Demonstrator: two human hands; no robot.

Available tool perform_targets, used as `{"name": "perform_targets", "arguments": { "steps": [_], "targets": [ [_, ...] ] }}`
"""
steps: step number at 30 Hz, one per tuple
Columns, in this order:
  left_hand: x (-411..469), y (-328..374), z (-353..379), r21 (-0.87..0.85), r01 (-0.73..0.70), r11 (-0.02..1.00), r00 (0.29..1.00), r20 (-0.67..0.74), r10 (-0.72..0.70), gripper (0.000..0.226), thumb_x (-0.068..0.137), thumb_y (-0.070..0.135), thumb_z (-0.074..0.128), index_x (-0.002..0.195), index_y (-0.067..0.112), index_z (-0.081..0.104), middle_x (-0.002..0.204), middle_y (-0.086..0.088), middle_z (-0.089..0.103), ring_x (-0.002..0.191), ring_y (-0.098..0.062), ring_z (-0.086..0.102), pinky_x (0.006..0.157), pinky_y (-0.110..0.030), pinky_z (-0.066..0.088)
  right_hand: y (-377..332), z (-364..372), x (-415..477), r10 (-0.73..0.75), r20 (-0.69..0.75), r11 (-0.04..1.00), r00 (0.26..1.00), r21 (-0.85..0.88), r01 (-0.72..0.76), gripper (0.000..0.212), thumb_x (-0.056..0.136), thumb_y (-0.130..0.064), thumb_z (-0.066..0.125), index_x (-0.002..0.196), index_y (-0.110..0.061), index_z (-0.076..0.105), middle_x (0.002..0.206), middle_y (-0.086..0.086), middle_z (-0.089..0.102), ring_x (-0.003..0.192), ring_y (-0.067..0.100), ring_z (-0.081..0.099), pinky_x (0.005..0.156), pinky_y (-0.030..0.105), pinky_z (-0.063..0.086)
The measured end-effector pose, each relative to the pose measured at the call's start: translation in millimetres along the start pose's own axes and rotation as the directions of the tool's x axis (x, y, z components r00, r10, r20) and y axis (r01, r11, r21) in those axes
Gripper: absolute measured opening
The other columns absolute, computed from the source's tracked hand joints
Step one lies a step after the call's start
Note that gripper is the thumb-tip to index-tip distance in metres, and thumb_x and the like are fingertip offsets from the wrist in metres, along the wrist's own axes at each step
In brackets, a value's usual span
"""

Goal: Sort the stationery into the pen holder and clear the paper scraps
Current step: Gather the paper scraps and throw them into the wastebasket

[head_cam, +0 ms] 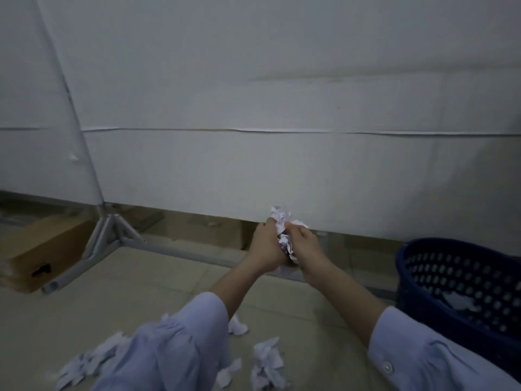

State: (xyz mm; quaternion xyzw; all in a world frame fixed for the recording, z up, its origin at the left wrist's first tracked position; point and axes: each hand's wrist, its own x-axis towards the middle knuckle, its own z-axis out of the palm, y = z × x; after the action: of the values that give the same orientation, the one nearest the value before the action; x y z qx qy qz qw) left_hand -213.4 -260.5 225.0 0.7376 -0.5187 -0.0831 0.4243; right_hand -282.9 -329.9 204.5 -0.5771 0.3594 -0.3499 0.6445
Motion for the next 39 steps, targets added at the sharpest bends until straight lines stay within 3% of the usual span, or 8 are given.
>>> {"name": "perform_targets", "arguments": {
  "steps": [4, 13, 19, 23, 31, 33, 36, 39],
  "targets": [
    [19, 47, 58, -0.02, -0.065, 0.998, 0.996, 0.068, 0.066, 0.08, 0.071, 0.014, 0.075, 0.141, 0.009, 0.036, 0.132, -0.01, 0.054, 0.122, -0.026, 0.048, 0.093, -0.022, 0.039, -21, -77, -3, 0.013, -0.067, 1.0, 0.998, -0.009, -0.013, 0.026, 0.093, -0.033, 0.053, 0.101, -0.011, 0.065, 0.103, 0.016, 0.07, 0.098, 0.034, 0.067, 0.085, 0.046, 0.053],
    [29, 139, 196, -0.131, -0.096, 0.987, 0.975, 0.185, 0.119, 0.068, 0.069, 0.015, 0.078, 0.125, 0.0, 0.044, 0.121, -0.02, 0.056, 0.112, -0.032, 0.054, 0.094, -0.038, 0.046, -23, -239, -10, 0.015, -0.297, 0.999, 0.955, -0.032, -0.026, 0.019, 0.093, -0.036, 0.054, 0.082, -0.025, 0.064, 0.083, -0.004, 0.067, 0.075, 0.013, 0.064, 0.054, 0.022, 0.047],
    [29, 164, 259, -0.207, -0.114, 0.972, 0.929, 0.323, 0.178, 0.062, 0.076, 0.011, 0.075, 0.13, 0.001, 0.046, 0.123, -0.014, 0.058, 0.101, -0.016, 0.055, 0.069, 0.002, 0.036, -6, -308, -13, 0.116, -0.353, 0.993, 0.928, 0.024, -0.115, 0.022, 0.09, -0.037, 0.056, 0.093, -0.021, 0.07, 0.096, 0.006, 0.072, 0.087, 0.023, 0.068, 0.075, 0.032, 0.054],
    [25, 165, 284, -0.096, -0.076, 0.992, 0.886, 0.45, 0.112, 0.059, 0.076, 0.016, 0.075, 0.125, 0.001, 0.047, 0.118, -0.013, 0.059, 0.106, -0.025, 0.057, 0.082, -0.025, 0.045, 8, -333, -14, 0.215, -0.398, 0.976, 0.892, 0.066, -0.206, 0.027, 0.092, -0.038, 0.055, 0.092, -0.015, 0.069, 0.102, 0.01, 0.069, 0.091, 0.025, 0.065, 0.078, 0.033, 0.053],
    [12, 160, 291, 0.096, -0.146, 0.985, 0.836, 0.545, 0.071, 0.069, 0.08, 0.019, 0.07, 0.135, 0.001, 0.033, 0.132, -0.018, 0.045, 0.117, -0.033, 0.047, 0.093, -0.037, 0.044, 24, -347, -18, 0.368, -0.414, 0.926, 0.833, 0.247, -0.287, 0.042, 0.1, -0.028, 0.04, 0.128, 0.0, 0.053, 0.129, 0.021, 0.056, 0.102, 0.033, 0.059, 0.084, 0.037, 0.051],
    [9, 162, 290, 0.162, -0.257, 0.953, 0.814, 0.568, 0.123, 0.061, 0.082, 0.022, 0.068, 0.132, 0.002, 0.04, 0.129, -0.017, 0.048, 0.118, -0.032, 0.045, 0.093, -0.035, 0.041, 22, -346, -18, 0.359, -0.421, 0.926, 0.833, 0.275, -0.259, 0.042, 0.1, -0.026, 0.039, 0.132, -0.002, 0.05, 0.114, 0.015, 0.06, 0.083, 0.026, 0.058, 0.076, 0.033, 0.051],
    [6, 161, 289, 0.209, -0.367, 0.907, 0.779, 0.602, 0.176, 0.072, 0.081, 0.033, 0.068, 0.14, 0.009, 0.035, 0.128, -0.016, 0.05, 0.117, -0.032, 0.046, 0.094, -0.035, 0.042, 15, -344, -20, 0.409, -0.382, 0.892, 0.829, 0.36, -0.275, 0.026, 0.097, -0.024, 0.041, 0.114, -0.01, 0.056, 0.086, 0.008, 0.057, 0.07, 0.02, 0.053, 0.055, 0.031, 0.052],
    [4, 159, 287, 0.271, -0.418, 0.867, 0.767, 0.616, 0.177, 0.074, 0.087, 0.043, 0.059, 0.147, 0.017, 0.026, 0.142, -0.017, 0.04, 0.129, -0.033, 0.038, 0.105, -0.041, 0.036, 8, -341, -20, 0.476, -0.343, 0.863, 0.81, 0.357, -0.357, 0.026, 0.093, -0.028, 0.044, 0.1, -0.009, 0.06, 0.097, 0.011, 0.063, 0.081, 0.027, 0.058, 0.062, 0.04, 0.05]
  ]
}}
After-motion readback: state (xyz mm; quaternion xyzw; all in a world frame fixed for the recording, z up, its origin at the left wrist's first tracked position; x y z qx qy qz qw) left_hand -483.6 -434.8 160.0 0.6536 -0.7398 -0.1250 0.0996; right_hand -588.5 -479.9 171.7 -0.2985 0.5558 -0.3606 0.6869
